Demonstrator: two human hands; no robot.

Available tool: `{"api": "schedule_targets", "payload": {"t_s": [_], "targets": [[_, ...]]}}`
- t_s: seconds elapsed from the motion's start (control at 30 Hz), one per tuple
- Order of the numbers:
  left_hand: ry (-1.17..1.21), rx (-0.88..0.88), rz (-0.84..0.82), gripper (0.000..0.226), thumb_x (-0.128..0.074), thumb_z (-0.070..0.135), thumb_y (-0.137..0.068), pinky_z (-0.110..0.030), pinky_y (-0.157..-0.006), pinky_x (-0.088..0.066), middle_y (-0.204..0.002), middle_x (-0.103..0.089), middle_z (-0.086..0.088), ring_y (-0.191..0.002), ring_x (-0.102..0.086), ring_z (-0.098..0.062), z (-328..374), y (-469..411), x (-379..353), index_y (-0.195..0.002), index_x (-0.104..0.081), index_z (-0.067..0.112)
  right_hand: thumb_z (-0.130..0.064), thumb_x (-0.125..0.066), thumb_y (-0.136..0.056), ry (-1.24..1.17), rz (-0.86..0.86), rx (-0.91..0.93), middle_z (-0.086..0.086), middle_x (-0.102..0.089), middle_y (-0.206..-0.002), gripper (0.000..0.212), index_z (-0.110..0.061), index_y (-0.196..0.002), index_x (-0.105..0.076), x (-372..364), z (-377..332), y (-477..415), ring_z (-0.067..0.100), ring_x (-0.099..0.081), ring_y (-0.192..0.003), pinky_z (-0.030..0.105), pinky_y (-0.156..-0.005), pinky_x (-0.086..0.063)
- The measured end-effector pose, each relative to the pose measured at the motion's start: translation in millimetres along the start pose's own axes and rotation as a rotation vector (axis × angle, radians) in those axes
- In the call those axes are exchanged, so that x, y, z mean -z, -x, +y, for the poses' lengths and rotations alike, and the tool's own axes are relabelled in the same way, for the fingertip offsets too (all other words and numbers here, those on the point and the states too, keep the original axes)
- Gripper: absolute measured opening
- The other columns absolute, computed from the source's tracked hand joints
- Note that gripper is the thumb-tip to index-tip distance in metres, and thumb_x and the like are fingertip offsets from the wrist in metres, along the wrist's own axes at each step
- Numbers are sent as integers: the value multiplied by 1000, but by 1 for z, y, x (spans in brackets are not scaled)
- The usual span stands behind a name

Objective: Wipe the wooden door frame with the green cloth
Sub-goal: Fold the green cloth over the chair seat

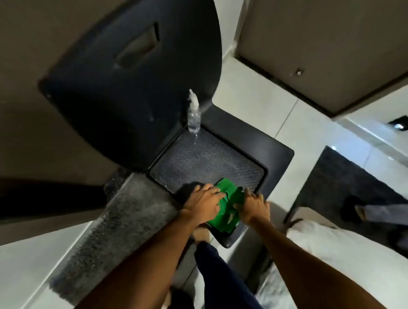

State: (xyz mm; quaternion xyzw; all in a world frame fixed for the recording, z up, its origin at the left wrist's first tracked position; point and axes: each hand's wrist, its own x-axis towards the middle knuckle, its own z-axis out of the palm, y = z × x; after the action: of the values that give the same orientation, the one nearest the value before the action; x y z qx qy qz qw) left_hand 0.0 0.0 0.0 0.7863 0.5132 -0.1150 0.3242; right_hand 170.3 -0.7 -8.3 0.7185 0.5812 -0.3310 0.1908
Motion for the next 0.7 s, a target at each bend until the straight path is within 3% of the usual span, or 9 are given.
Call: {"api": "schedule_targets", "payload": {"t_s": [0.1,0.2,0.3,0.43,0.57,0.63,0.7], "targets": [[85,38,-67,55,-50,23,-94,-41,-112,-31,-148,-50,1,-138,-40,-22,6,-14,-14,-147,-38,30,-48,-56,-91,-94,32,-77,11,-50,-144,75,-10,-148,-25,-14,-3,-11,31,-35,-136,46,-110,-28],[95,93,-164,63,-50,22,-93,-43,-108,-36,-143,-55,-7,-133,-48,-30,4,-11,-23,-151,-28,30,-48,-56,-91,-197,95,-130,14,-57,-133,56,-12,-133,-47,-19,-6,-14,34,-40,-129,46,-105,-33],[93,135,-105,57,-49,20,-93,-40,-106,-37,-136,-61,-9,-126,-53,-30,0,-5,-21,-148,-35,30,-43,-64,-87,-251,57,-115,15,-63,-122,39,-14,-114,-64,-13,-3,-13,36,-45,-125,43,-100,-41],[37,174,207,45,-52,33,-94,-38,-102,-36,-134,-60,-1,-126,-51,-23,-7,0,-4,-139,-47,29,-20,-66,-86,-246,30,139,18,-60,-122,32,-11,-116,-61,-1,-4,-3,37,-55,-116,40,-95,-47],[64,195,94,70,-61,47,-89,-45,-109,-31,-159,-30,-1,-139,-34,-25,-17,21,14,-151,-30,32,-13,-63,-87,-139,42,386,17,-68,-114,31,-11,-117,-60,11,-15,14,36,-62,-107,41,-91,-49],[112,207,77,54,-62,40,-90,-41,-108,-33,-151,-44,-1,-135,-39,-24,-23,37,16,-141,-47,27,-12,-64,-87,-100,57,449,14,-69,-114,32,-13,-119,-62,17,-24,23,34,-62,-108,39,-92,-48],[188,240,142,37,-63,33,-91,-38,-100,-41,-129,-62,-5,-126,-50,-24,-28,56,18,-126,-58,20,-12,-64,-86,-74,46,507,10,-69,-117,32,-15,-118,-62,23,-37,31,32,-60,-111,38,-96,-46]]}}
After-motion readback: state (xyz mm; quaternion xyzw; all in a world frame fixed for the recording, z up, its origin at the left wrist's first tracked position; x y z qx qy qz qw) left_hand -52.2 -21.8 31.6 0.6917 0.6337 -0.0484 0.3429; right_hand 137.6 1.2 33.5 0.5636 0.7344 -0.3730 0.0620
